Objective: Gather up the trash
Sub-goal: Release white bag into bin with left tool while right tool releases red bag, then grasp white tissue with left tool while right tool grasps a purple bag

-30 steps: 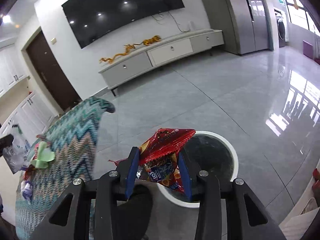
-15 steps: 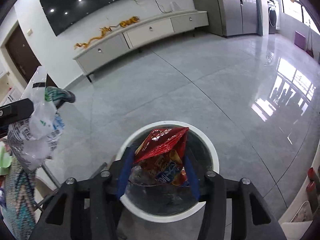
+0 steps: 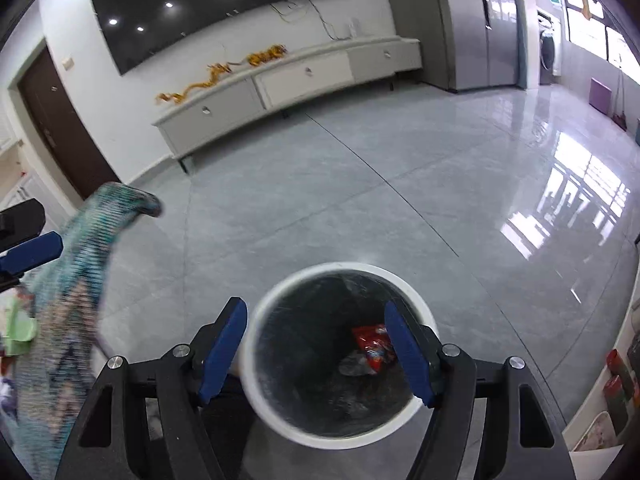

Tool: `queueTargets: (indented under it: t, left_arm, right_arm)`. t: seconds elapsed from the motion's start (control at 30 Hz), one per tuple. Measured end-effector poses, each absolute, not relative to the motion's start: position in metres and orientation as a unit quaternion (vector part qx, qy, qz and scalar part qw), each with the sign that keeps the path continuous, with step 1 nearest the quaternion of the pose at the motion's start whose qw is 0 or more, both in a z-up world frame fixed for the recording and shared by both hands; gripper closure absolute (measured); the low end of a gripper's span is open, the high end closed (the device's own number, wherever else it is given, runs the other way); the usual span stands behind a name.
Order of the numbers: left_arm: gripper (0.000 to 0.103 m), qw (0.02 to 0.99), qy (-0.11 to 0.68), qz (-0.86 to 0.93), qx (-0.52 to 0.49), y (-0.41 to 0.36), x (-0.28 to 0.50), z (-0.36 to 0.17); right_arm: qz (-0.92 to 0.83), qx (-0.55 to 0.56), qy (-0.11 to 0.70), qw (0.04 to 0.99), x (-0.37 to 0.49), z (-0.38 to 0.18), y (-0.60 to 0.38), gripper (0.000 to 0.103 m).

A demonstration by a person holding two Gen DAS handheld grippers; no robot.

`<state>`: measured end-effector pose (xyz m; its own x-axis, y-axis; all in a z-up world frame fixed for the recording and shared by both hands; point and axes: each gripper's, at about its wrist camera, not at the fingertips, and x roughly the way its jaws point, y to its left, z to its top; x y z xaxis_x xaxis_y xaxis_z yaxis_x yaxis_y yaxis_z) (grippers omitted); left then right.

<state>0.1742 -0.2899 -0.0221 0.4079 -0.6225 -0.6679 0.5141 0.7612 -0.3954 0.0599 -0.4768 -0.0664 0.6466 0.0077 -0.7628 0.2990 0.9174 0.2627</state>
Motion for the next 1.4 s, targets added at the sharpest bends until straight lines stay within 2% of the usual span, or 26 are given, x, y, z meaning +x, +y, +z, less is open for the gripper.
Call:
queueTargets:
  t: [0.3,0.57,0.77,0.93,1.07,1.33,1.4]
  left_arm:
    - [0.050,0.886,0.366,-0.284,-0.013,-0.177,0.128,0.025]
    - [0.050,0.919,0.362,-0.156,-0.021,-0.043,0.103,0.011]
    - [0.050,0.911,0.409,-0.052,-0.023,0.038,0.097,-0.037]
    - [0.050,0.892,0.448,-0.045,-0.044,0.060,0.092,-0.068]
    - [0.051,0.889,0.448,-0.064,-0.070,0.073,0.089,-0.079]
    - [0.079,0.891,0.432,-0.100,-0.099,0.088,0.066,-0.083]
    - [0.085,0.890,0.429,-0.109,-0.106,0.092,0.058,-0.084]
  right_arm:
    - [-0.003,0.153,0.343,0.927,0.052,0.022,-0.404,0.034]
    - [0.082,0.114,0.326,0.935,0.054,0.065,-0.316,0.034]
    - [0.172,0.075,0.346,0.919,0.057,0.069,-0.231,0.034]
    - [0.229,0.054,0.382,0.893,0.064,0.049,-0.164,0.034]
    - [0.266,0.034,0.411,0.871,0.063,0.031,-0.117,0.035]
    - [0.310,0.009,0.464,0.829,0.067,-0.004,-0.053,0.045]
    - [0.316,0.011,0.474,0.821,0.069,-0.012,-0.047,0.054]
